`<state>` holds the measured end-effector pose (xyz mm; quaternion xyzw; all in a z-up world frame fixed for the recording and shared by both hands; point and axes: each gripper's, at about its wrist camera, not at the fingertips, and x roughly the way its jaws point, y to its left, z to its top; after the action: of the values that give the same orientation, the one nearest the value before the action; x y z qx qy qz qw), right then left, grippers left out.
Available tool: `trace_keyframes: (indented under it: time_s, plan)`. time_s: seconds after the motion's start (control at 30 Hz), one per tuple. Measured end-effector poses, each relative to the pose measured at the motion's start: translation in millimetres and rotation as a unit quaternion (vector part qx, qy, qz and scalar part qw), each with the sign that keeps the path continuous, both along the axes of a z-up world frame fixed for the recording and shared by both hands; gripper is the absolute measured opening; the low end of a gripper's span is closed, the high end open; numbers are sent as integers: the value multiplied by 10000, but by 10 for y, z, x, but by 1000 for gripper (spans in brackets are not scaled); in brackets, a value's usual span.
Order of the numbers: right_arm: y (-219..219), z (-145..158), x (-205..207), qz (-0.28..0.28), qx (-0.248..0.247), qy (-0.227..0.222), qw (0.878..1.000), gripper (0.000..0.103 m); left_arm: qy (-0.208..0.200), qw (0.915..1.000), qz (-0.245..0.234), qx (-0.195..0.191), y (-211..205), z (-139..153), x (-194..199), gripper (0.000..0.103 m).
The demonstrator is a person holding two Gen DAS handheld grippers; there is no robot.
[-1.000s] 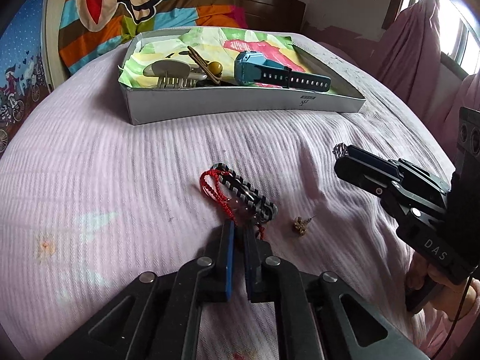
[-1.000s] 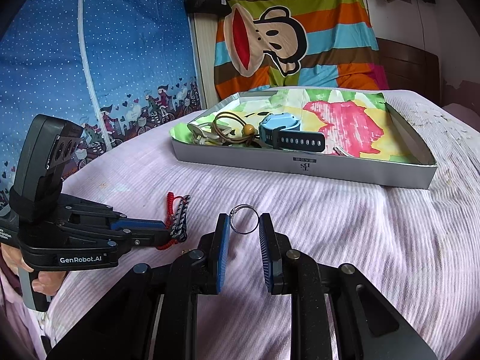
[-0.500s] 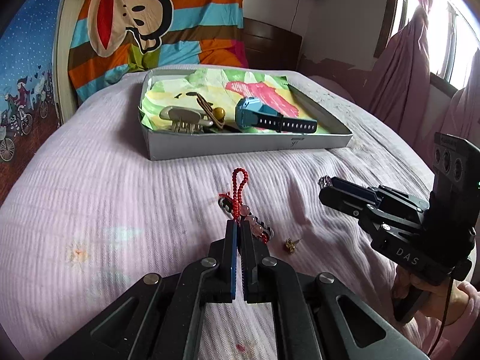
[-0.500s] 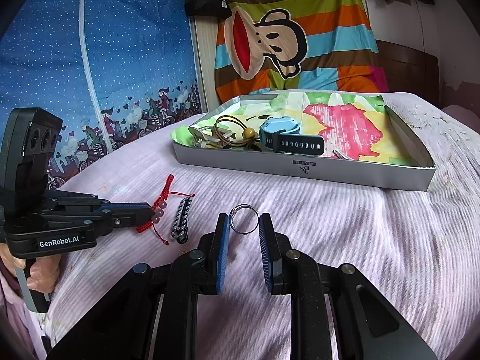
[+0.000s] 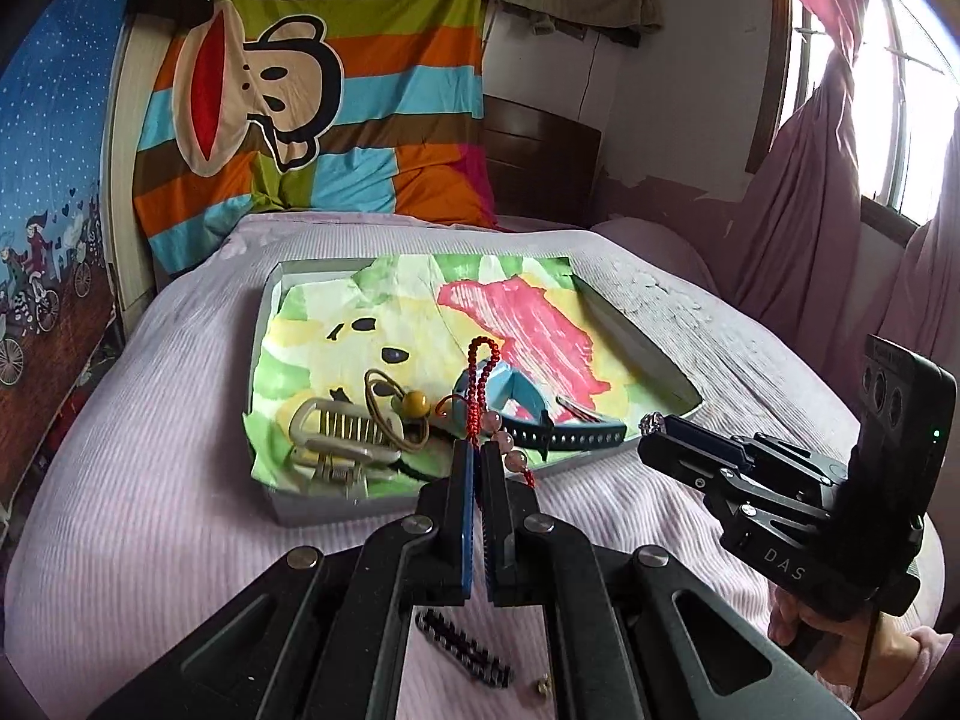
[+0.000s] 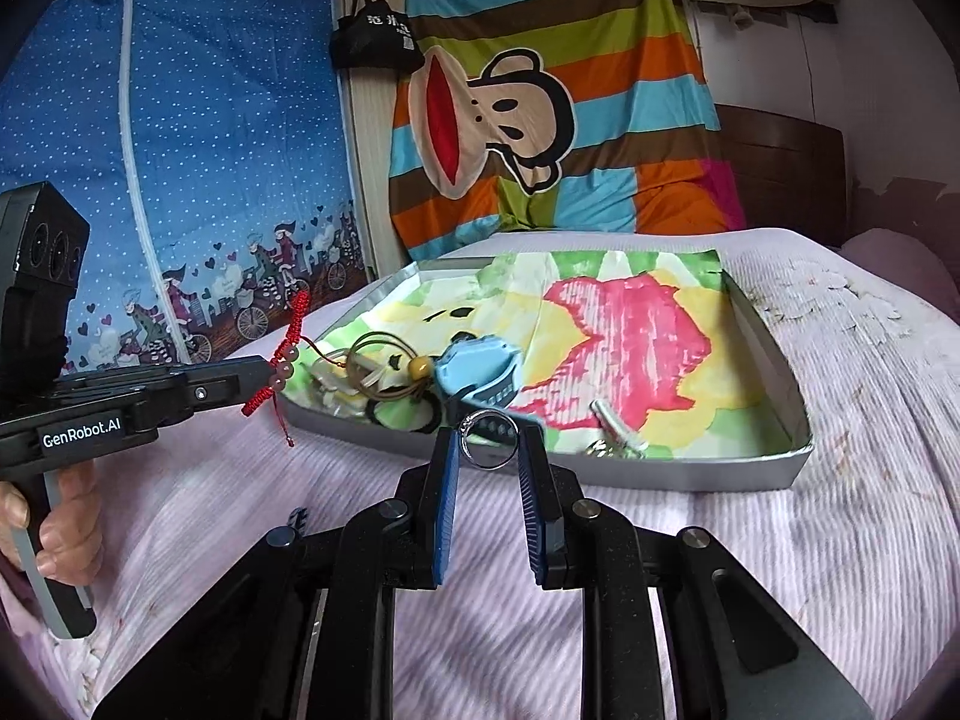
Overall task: Organize jewelry
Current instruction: 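Carry the red bracelet and ring into the grey tray and open both tools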
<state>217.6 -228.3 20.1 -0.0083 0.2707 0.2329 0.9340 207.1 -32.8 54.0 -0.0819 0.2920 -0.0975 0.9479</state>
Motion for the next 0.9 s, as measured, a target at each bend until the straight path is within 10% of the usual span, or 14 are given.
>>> trace_keyframes:
  time_s: [0.43,0.9]
  plan:
    - [-45,-146,943,-500,-288,987,9934,18,740,9961,401,276,-87,-248,651,3]
    - [72,-386,1065,-282,-629,1463,9868,18,1114,9922,430,352,-127,-439,717,3]
